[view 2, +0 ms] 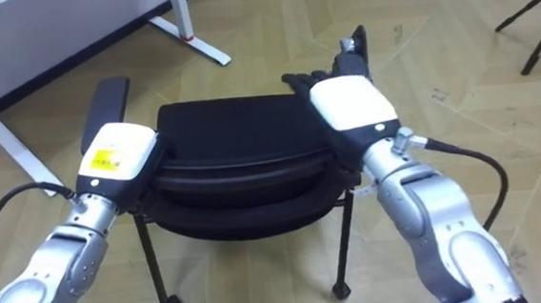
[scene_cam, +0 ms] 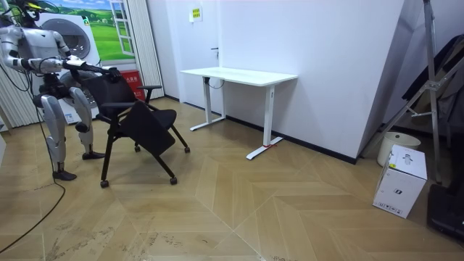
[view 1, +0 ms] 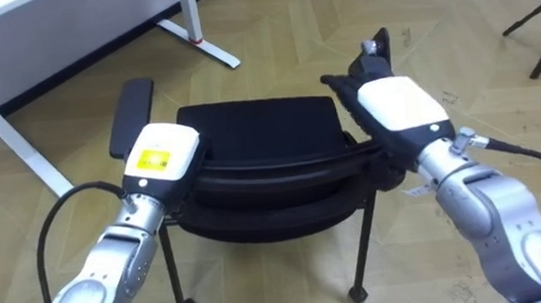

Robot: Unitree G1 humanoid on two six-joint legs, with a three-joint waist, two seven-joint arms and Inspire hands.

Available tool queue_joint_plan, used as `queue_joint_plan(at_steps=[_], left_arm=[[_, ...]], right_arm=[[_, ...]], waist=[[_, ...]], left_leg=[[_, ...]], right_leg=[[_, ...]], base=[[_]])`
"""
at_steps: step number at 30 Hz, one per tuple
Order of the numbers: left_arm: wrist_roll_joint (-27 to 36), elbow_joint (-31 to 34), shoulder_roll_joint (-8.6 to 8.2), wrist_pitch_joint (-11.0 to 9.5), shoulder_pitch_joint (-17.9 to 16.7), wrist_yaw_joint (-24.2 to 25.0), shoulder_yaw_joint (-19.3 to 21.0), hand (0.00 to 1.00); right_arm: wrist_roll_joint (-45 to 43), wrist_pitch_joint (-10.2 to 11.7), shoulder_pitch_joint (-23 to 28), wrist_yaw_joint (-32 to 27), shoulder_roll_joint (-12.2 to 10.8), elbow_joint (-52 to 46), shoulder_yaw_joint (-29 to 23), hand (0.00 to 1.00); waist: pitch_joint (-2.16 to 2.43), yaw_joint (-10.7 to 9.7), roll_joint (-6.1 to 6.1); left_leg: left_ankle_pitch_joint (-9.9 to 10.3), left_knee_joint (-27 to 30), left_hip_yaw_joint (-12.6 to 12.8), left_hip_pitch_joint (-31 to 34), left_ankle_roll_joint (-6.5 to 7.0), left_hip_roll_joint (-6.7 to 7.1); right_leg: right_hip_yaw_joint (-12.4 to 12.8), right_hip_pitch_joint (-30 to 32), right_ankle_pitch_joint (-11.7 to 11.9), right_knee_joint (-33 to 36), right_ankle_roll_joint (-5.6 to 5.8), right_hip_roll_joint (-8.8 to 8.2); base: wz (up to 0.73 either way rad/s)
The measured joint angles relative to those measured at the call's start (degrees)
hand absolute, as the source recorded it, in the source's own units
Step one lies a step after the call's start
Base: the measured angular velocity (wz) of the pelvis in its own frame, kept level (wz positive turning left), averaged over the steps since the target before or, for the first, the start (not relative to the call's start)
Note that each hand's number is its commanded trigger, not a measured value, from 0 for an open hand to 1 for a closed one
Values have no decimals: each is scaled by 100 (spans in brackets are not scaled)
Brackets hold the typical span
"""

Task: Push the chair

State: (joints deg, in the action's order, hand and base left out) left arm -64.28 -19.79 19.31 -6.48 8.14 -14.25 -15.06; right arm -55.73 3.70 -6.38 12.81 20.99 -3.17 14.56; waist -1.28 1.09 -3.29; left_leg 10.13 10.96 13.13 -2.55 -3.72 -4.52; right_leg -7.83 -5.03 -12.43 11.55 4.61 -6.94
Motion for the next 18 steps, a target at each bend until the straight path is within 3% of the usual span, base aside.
queue_joint_plan(at_steps=[11,18], left_arm=[[-56,186,-52,-48,-28,-42,-113,100],[-54,51,-53,-11,11,-35,-198,100]], right_arm=[[-211,50,14,-28,15,603,289,0],[-356,115,-65,-662,-21,1181,449,0]], waist=[[7,140,46],[43,94,15]], left_leg=[[0,-18,-91,82,0,10],[0,-13,-167,11,0,15]], right_leg=[[-60,11,0,-3,0,0],[-132,-101,0,-7,0,2]], base=[[4],[5]])
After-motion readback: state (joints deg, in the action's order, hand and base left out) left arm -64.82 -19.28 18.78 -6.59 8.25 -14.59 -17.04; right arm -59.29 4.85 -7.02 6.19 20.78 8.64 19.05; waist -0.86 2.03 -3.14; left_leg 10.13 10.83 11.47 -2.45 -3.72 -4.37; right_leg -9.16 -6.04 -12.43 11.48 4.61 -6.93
